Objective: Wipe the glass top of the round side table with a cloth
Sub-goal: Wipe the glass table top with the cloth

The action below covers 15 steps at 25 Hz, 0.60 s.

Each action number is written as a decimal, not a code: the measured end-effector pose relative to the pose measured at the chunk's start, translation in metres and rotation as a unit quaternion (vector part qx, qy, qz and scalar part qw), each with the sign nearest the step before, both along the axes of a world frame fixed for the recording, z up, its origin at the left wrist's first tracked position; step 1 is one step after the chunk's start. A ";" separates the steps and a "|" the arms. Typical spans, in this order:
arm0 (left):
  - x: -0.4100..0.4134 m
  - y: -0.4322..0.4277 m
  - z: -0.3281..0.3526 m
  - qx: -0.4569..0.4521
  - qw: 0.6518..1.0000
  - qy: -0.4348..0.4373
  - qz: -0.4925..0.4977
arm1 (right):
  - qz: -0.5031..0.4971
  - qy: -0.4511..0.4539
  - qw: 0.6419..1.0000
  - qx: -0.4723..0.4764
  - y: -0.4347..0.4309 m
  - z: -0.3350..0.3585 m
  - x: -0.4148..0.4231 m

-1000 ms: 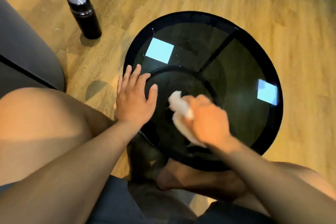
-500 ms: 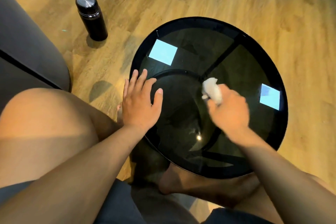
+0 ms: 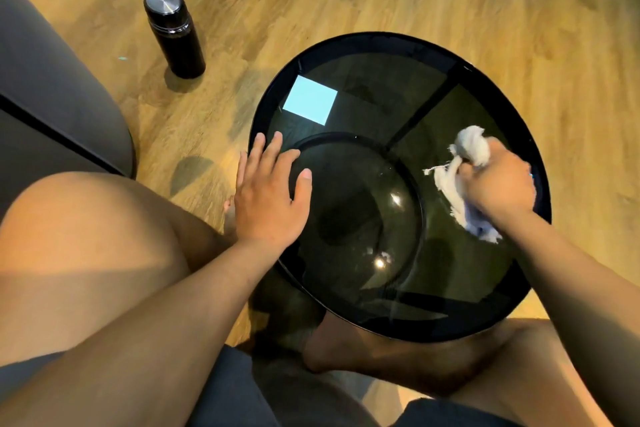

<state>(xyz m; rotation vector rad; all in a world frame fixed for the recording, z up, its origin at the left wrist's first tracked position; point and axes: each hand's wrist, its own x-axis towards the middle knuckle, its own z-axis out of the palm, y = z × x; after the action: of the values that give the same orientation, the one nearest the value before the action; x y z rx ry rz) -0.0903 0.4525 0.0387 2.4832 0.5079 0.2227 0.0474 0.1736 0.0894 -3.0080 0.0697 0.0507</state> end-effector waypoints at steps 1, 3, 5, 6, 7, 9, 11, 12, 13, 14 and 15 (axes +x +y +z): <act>0.000 0.000 0.000 0.001 1.000 -0.003 -0.003 | -0.024 0.001 1.000 0.013 -0.005 -0.003 0.004; 0.000 0.001 0.000 -0.002 1.000 -0.009 -0.009 | -0.026 0.010 0.999 0.024 0.006 -0.006 -0.003; 0.000 0.001 0.001 -0.007 1.000 -0.014 -0.007 | 0.020 0.019 0.999 0.021 0.031 -0.005 -0.026; 0.000 0.001 0.000 -0.008 1.000 -0.017 -0.008 | 0.051 0.028 0.998 0.026 0.047 -0.003 -0.043; -0.001 0.001 0.000 -0.008 1.000 -0.020 -0.008 | 0.086 0.043 0.995 0.041 0.065 -0.002 -0.062; -0.001 0.000 -0.002 -0.005 1.000 -0.025 -0.011 | 0.180 0.084 0.977 0.077 0.097 -0.001 -0.100; -0.002 0.000 -0.003 -0.003 0.999 -0.030 -0.013 | 0.250 0.113 0.958 0.086 0.116 0.006 -0.128; -0.002 0.001 -0.004 -0.002 0.999 -0.029 -0.013 | 0.264 0.108 0.956 0.076 0.118 0.010 -0.132; -0.002 0.001 -0.005 -0.001 1.000 -0.027 -0.013 | 0.263 0.096 0.958 0.054 0.117 0.016 -0.129; -0.001 0.001 -0.005 0.002 1.000 -0.024 -0.014 | 0.255 0.077 0.963 0.030 0.114 0.021 -0.121; -0.001 0.001 -0.005 0.005 1.000 -0.020 -0.013 | 0.239 0.072 0.968 0.009 0.109 0.026 -0.108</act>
<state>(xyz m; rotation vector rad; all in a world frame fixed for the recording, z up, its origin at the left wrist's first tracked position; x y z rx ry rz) -0.0915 0.4540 0.0333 2.4880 0.4583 0.2635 -0.0611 0.2828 0.1150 -2.9215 -0.6373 0.3128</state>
